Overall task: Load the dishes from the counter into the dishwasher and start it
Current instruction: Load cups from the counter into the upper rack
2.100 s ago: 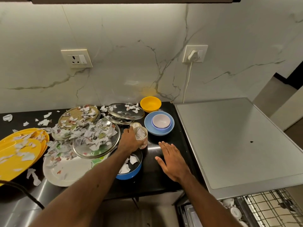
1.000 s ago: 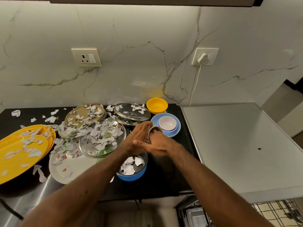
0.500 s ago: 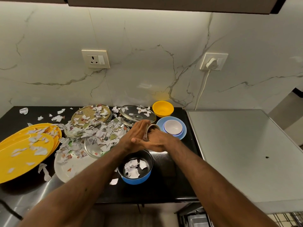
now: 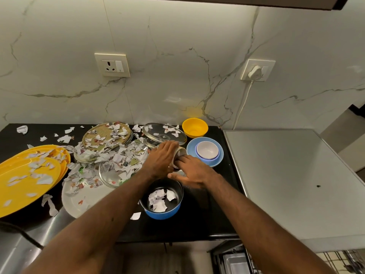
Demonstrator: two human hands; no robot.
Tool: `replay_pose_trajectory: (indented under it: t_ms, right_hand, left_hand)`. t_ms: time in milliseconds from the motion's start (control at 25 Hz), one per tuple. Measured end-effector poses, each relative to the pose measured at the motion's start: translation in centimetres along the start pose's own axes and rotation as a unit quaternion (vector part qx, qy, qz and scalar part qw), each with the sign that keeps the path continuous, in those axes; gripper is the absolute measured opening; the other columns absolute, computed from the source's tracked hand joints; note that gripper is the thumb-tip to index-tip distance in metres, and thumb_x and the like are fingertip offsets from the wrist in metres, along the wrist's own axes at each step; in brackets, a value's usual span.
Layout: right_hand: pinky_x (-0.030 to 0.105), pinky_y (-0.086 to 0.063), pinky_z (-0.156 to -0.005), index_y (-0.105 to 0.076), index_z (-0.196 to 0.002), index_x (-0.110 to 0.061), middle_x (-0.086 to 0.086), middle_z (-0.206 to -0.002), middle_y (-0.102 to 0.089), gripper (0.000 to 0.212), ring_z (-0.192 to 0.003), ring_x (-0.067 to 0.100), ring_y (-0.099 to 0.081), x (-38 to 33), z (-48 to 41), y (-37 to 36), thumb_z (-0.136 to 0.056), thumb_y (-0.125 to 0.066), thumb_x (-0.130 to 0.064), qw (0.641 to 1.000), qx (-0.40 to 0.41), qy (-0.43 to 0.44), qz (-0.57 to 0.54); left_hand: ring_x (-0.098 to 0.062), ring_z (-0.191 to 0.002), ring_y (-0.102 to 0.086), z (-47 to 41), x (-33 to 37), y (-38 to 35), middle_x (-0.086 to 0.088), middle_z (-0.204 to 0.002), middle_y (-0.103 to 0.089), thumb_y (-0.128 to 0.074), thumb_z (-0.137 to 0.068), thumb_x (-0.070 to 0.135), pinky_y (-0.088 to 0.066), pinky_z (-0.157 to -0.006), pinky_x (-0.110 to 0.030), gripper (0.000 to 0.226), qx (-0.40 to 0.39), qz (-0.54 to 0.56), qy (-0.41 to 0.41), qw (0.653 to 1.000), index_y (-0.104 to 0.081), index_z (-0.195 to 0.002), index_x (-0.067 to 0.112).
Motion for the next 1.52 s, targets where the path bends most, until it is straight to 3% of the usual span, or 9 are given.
replay_pose_trajectory:
  t_ms: [320, 400, 560, 680, 800, 960, 1040, 1280, 1520]
  right_hand:
    - [0.047, -0.016, -0.129, -0.047, -0.154, -0.032, -0.006, -0.163, -0.043, 0.054, -0.156, 0.018, -0.026, 3.4, 1.7, -2.9, -0.105, -0.044, -0.055, 0.991, 0.118, 0.016, 0.060]
    - [0.047, -0.027, -0.126, -0.057, -0.145, -0.031, -0.007, -0.153, -0.055, 0.044, -0.147, 0.017, -0.039, 3.6, 2.1, -2.9, -0.105, -0.049, -0.046, 0.989, 0.142, 0.017, 0.044]
    - [0.039, -0.056, -0.090, -0.064, -0.122, -0.024, -0.007, -0.116, -0.067, 0.021, -0.104, 0.010, -0.061, 3.4, 2.9, -2.0, -0.102, -0.057, -0.028, 0.965, 0.245, -0.039, -0.087]
    - [0.027, -0.058, -0.090, -0.060, -0.128, -0.024, -0.006, -0.121, -0.066, 0.025, -0.105, 0.009, -0.064, 3.9, 3.3, -2.1, -0.103, -0.060, -0.021, 0.933, 0.267, -0.126, -0.207]
    - [0.033, -0.060, -0.096, -0.063, -0.129, -0.024, -0.002, -0.123, -0.071, 0.027, -0.104, 0.009, -0.069, 4.4, 3.6, -2.4, -0.106, -0.059, -0.037, 0.855, 0.262, -0.211, -0.395]
    - [0.047, -0.061, -0.094, -0.061, -0.137, -0.019, 0.015, -0.124, -0.073, 0.064, -0.104, 0.029, -0.076, 5.3, 4.9, -2.7, -0.102, -0.042, -0.068, 0.628, 0.191, -0.237, -0.717]
    - [0.045, -0.061, -0.088, -0.057, -0.142, -0.015, 0.021, -0.126, -0.071, 0.080, -0.100, 0.034, -0.075, 6.1, 6.9, -2.7, -0.097, -0.039, -0.078, 0.569, 0.142, -0.190, -0.788]
    - [0.024, -0.057, -0.056, -0.045, -0.148, -0.002, 0.017, -0.105, -0.066, 0.079, -0.072, 0.017, -0.067, 9.4, 16.4, -3.0, -0.103, -0.043, -0.067, 0.471, 0.207, -0.118, -0.850]
    - [0.023, -0.047, -0.043, -0.064, -0.126, -0.004, 0.015, -0.088, -0.066, 0.075, -0.052, 0.016, -0.059, 14.4, 28.2, -4.6, -0.101, -0.042, -0.072, 0.518, 0.348, -0.211, -0.752]
  left_hand:
    - [-0.032, -0.130, -0.049, -0.8, -1.7, 1.3, -0.009, -0.138, -0.048, -0.088, -0.067, 0.030, -0.036, -0.115, -0.059, 0.094, 0.083, -0.027, 0.014, 0.996, -0.032, -0.140, 0.018]
    - [-0.032, -0.126, -0.052, -0.8, -1.8, 1.5, -0.010, -0.137, -0.050, -0.088, -0.067, 0.030, -0.043, -0.109, -0.052, 0.094, 0.099, 0.010, 0.006, 0.995, -0.032, -0.141, 0.015]
    - [-0.029, -0.120, -0.054, -0.5, -1.5, 1.4, -0.014, -0.137, -0.049, -0.091, -0.068, 0.030, -0.054, -0.096, -0.042, 0.099, 0.115, 0.076, -0.012, 0.990, -0.032, -0.144, 0.009]
    - [-0.027, -0.119, -0.054, -0.4, -0.8, 1.5, -0.015, -0.137, -0.047, -0.092, -0.069, 0.032, -0.053, -0.092, -0.035, 0.100, 0.126, 0.124, -0.024, 0.984, -0.030, -0.144, 0.009]
    - [-0.020, -0.118, -0.049, -0.3, 0.7, 2.1, -0.013, -0.134, -0.044, -0.093, -0.068, 0.038, -0.046, -0.093, -0.022, 0.100, 0.143, 0.184, -0.045, 0.971, -0.033, -0.141, 0.007]
    - [-0.014, -0.117, -0.045, -0.6, 5.3, 2.6, -0.008, -0.133, -0.042, -0.091, -0.071, 0.040, -0.044, -0.094, -0.017, 0.095, 0.136, 0.254, -0.084, 0.954, -0.037, -0.142, 0.010]
    - [-0.013, -0.118, -0.047, -1.0, 8.4, 2.0, -0.004, -0.134, -0.043, -0.091, -0.072, 0.039, -0.048, -0.098, -0.024, 0.094, 0.116, 0.287, -0.104, 0.945, -0.036, -0.143, 0.014]
    - [-0.019, -0.111, -0.057, -1.5, 18.4, -2.2, -0.002, -0.123, -0.053, -0.083, -0.073, 0.058, -0.054, -0.089, -0.042, 0.084, 0.063, 0.372, -0.136, 0.916, -0.042, -0.135, 0.017]
    - [-0.012, -0.117, -0.059, -3.0, 29.4, -6.4, 0.003, -0.134, -0.054, -0.083, -0.074, 0.062, -0.058, -0.092, -0.029, 0.091, -0.096, 0.359, -0.184, 0.910, -0.039, -0.144, 0.022]
Point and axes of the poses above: each hand's wrist, its own z-axis away from the middle knuckle, its own y-axis out of the back of the hand, x = y × z, the point moved 3 cm from there along -z, towards the middle knuckle
